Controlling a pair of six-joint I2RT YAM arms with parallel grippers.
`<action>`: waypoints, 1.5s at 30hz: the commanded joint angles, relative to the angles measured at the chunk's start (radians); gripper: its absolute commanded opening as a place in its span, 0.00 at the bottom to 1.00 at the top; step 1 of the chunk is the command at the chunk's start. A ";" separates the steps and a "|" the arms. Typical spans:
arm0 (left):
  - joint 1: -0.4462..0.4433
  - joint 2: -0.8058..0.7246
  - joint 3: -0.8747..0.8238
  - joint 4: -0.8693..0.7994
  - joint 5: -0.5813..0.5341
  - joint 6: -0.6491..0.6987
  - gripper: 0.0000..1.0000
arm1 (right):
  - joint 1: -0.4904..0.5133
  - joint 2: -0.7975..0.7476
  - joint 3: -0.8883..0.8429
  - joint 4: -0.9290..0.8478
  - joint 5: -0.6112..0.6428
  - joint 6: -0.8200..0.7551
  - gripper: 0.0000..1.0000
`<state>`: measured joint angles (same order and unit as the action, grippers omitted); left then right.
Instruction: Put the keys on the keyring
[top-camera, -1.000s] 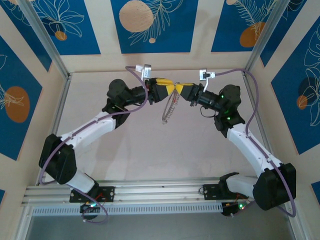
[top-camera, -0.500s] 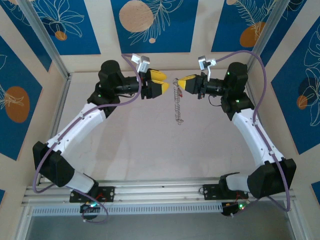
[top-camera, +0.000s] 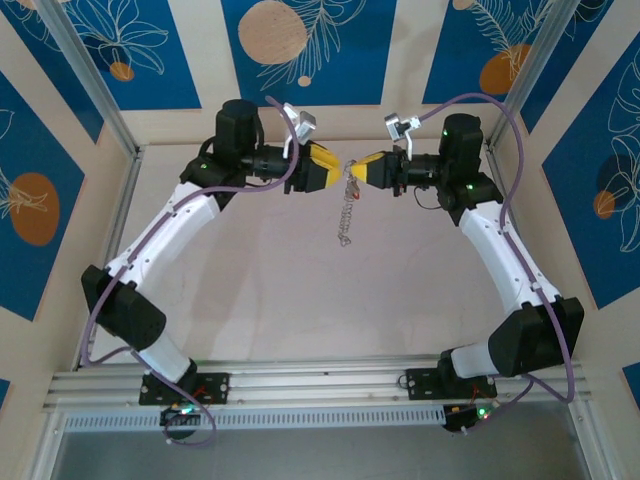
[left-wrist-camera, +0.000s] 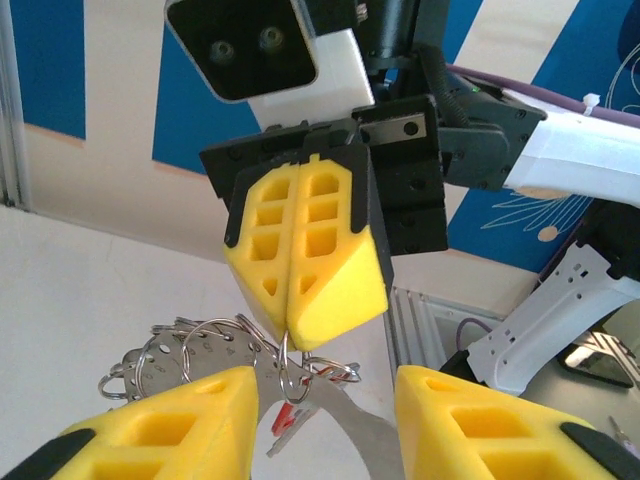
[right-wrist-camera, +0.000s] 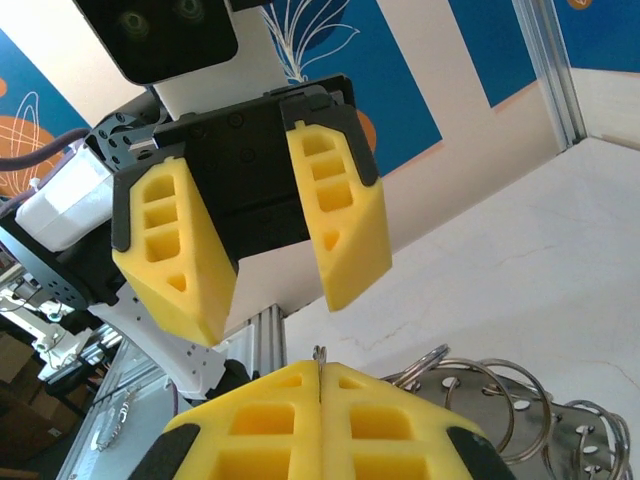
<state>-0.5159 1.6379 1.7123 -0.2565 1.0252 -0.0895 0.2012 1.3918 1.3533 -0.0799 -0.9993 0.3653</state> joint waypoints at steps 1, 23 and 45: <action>0.008 0.020 0.050 -0.052 0.048 0.040 0.38 | 0.010 0.002 0.035 -0.024 -0.029 -0.023 0.00; 0.006 0.048 0.055 -0.004 0.066 -0.003 0.27 | 0.033 -0.003 0.036 -0.012 -0.023 -0.024 0.00; -0.016 0.049 0.018 0.119 0.072 -0.085 0.00 | 0.037 -0.004 0.032 0.004 -0.005 -0.007 0.05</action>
<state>-0.5240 1.6920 1.7302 -0.2420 1.0843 -0.1322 0.2317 1.3964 1.3540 -0.0837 -0.9951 0.3546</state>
